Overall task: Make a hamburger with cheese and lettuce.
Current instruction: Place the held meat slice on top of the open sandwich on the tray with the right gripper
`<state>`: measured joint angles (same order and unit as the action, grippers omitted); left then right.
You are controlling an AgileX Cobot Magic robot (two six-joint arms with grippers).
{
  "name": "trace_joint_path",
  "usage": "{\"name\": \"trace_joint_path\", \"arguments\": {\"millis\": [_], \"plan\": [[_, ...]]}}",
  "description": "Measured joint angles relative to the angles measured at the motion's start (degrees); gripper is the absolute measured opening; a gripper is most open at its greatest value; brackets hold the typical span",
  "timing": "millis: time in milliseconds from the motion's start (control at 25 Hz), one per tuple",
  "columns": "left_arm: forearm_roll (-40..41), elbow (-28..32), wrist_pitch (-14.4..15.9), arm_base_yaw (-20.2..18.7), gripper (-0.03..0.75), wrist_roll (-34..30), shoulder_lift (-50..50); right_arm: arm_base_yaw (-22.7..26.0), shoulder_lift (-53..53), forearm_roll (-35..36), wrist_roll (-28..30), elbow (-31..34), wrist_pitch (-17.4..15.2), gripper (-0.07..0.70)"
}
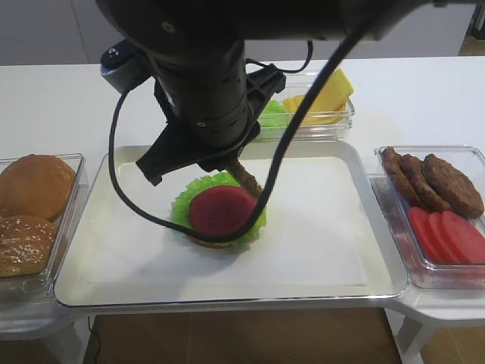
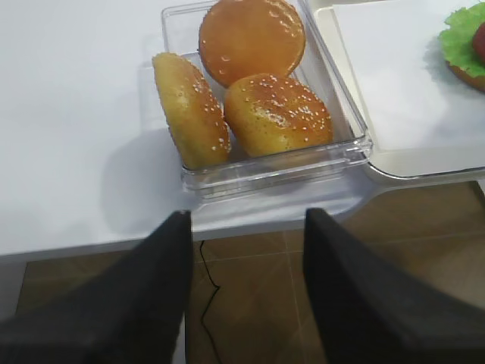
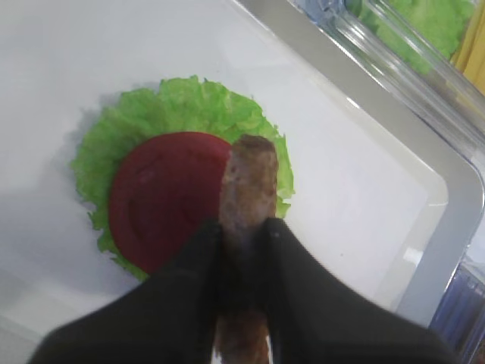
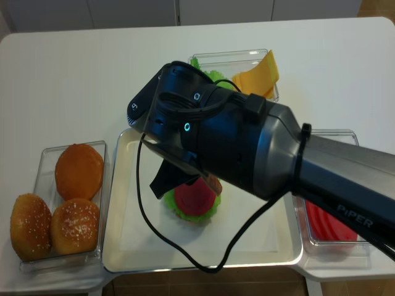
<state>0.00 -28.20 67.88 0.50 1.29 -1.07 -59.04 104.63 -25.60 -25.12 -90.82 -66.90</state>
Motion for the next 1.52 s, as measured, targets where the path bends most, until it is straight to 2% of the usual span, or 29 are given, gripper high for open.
{"name": "trace_joint_path", "arguments": {"millis": [1520], "plan": [[0.0,0.0,0.0,0.0,0.359,0.0,0.0,0.0,2.85,-2.84,0.0,0.0,1.21,0.147]]}}
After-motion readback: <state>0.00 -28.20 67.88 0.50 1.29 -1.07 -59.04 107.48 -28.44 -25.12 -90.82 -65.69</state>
